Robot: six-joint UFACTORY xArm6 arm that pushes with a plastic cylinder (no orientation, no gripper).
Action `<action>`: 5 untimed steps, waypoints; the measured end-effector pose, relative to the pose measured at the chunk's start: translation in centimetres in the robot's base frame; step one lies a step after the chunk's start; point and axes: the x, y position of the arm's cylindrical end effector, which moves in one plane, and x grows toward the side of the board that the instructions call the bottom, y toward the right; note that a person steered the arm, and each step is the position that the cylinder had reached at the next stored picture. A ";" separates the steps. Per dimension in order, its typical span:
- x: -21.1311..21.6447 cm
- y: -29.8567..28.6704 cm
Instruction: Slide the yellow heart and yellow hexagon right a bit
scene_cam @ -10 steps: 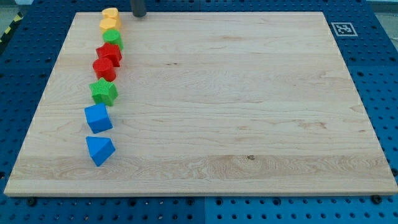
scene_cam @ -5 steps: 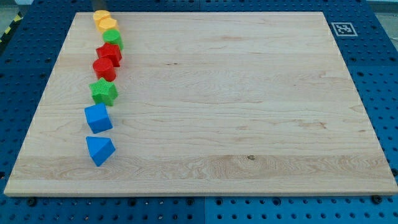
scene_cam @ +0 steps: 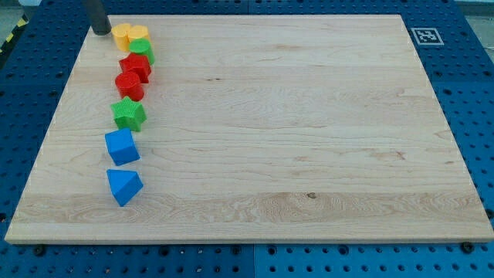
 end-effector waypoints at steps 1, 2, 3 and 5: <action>0.3 -0.5; 1.9 -0.4; 2.2 0.2; 2.2 5.7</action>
